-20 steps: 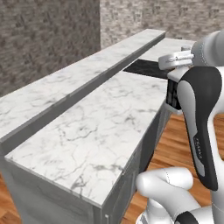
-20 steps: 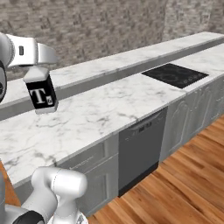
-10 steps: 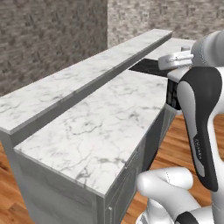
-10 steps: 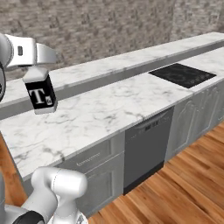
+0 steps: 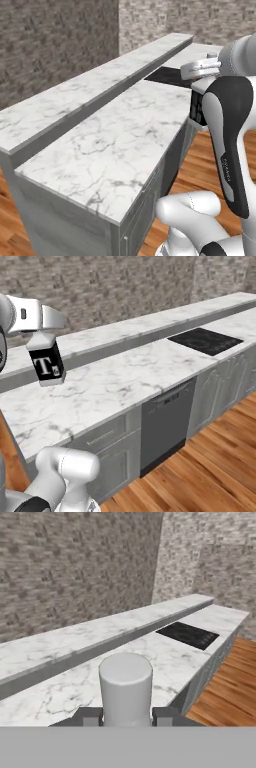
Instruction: Get the candle and the liquor from the cabinet and move them to the dining counter.
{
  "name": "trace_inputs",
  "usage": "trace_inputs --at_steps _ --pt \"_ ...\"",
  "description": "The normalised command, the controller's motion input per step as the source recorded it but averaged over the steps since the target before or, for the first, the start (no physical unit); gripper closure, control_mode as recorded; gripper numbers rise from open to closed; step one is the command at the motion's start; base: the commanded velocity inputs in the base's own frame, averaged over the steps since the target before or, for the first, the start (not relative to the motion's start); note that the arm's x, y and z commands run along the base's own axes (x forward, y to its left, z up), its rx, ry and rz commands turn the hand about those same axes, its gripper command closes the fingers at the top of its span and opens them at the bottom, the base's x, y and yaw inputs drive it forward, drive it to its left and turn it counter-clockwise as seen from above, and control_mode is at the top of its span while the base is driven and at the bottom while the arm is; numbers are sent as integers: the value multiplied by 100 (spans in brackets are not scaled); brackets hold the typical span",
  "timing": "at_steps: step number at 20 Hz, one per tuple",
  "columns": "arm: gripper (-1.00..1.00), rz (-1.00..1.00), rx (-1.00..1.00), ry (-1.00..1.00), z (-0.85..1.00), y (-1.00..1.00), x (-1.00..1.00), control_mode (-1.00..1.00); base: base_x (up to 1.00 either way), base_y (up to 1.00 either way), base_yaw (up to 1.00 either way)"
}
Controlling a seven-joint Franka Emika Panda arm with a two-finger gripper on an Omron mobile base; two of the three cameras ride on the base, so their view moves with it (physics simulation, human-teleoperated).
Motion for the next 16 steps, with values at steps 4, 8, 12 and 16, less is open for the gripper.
trace_inputs --at_steps 4,8,12,16 --pt "100 0 0 0 0 0 0 100 1 72 -6" --pt "100 0 0 0 0 0 0 100 6 65 -26" --pt "100 0 0 0 0 0 0 100 0 68 -43" --pt "100 0 0 0 0 0 0 100 0 55 -57"
